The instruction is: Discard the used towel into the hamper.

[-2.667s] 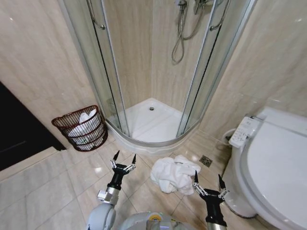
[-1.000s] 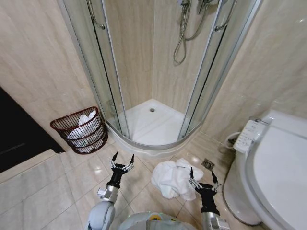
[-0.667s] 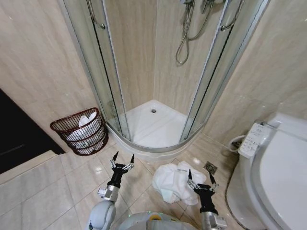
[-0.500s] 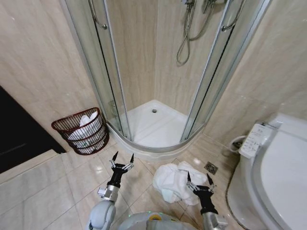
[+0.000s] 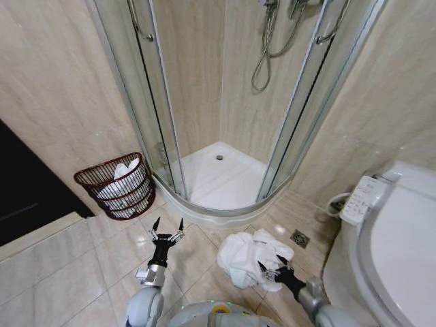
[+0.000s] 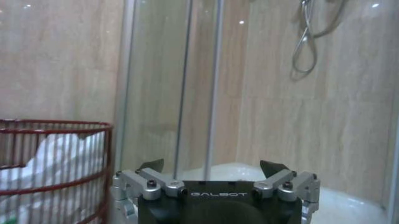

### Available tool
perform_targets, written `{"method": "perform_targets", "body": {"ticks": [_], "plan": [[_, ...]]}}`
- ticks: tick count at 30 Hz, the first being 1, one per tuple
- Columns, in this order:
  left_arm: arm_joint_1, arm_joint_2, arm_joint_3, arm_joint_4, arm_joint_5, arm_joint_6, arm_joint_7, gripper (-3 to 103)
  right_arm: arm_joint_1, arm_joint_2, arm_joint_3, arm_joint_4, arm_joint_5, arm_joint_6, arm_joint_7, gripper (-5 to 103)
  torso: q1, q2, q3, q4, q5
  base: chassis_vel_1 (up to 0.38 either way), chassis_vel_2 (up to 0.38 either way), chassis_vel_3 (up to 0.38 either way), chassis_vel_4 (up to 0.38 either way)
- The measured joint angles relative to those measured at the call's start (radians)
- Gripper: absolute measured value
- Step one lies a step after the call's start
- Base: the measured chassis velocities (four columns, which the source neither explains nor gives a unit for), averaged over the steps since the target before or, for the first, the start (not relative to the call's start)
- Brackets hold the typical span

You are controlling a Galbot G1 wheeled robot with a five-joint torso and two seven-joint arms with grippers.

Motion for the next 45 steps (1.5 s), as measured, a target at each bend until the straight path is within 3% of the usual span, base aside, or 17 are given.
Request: {"method": "perform_targets", "body": {"ticks": [3, 7, 9, 14, 22, 30, 32, 45], "plan": [[0.005, 0.005, -0.004, 0.011, -0.004, 0.004, -0.003, 100, 0.042, 0.008, -0.015, 0.005, 0.018, -0.026, 0.040, 100, 0.000, 0.000, 0.000, 0.0001, -0.0002, 0.000, 0.000, 0.000, 0.000], [0.014, 0.002, -0.013, 0.008, -0.020, 0.033, -0.003, 100, 0.039, -0.031, -0.015, 0.028, -0.036, -0.037, -0.015, 100, 0.000, 0.000, 0.000, 0.0000, -0.0006, 0.000, 0.000, 0.000, 0.000], [0.020, 0.005, -0.017, -0.002, -0.024, 0.049, -0.003, 100, -0.007, -0.078, -0.006, 0.038, -0.109, -0.006, -0.070, 100, 0.000, 0.000, 0.000, 0.0000, -0.0004, 0.000, 0.000, 0.000, 0.000], [0.005, -0.001, -0.004, 0.006, 0.000, 0.058, -0.004, 100, -0.150, -0.140, 0.001, 0.047, -0.187, 0.041, -0.103, 100, 0.000, 0.000, 0.000, -0.0004, -0.0007, 0.000, 0.000, 0.000, 0.000], [-0.011, -0.012, 0.008, 0.022, 0.026, 0.056, -0.021, 100, -0.197, -0.133, -0.055, 0.017, -0.294, 0.103, -0.091, 100, 0.000, 0.000, 0.000, -0.0004, -0.0005, 0.000, 0.000, 0.000, 0.000], [0.011, -0.001, -0.007, -0.005, 0.014, 0.054, -0.025, 100, -0.048, -0.135, -0.161, -0.098, -0.420, 0.096, -0.066, 100, 0.000, 0.000, 0.000, -0.0001, -0.0004, 0.000, 0.000, 0.000, 0.000], [0.009, -0.002, -0.010, -0.010, 0.012, 0.053, -0.026, 100, 0.009, -0.145, -0.198, -0.152, -0.518, 0.133, -0.058, 100, 0.000, 0.000, 0.000, -0.0001, -0.0003, 0.000, 0.000, 0.000, 0.000], [0.011, 0.000, -0.015, -0.032, 0.003, 0.063, -0.029, 100, 0.128, -0.179, -0.297, -0.215, -0.656, 0.143, -0.010, 100, 0.000, 0.000, 0.000, -0.0001, -0.0005, 0.000, 0.000, 0.000, 0.000]]}}
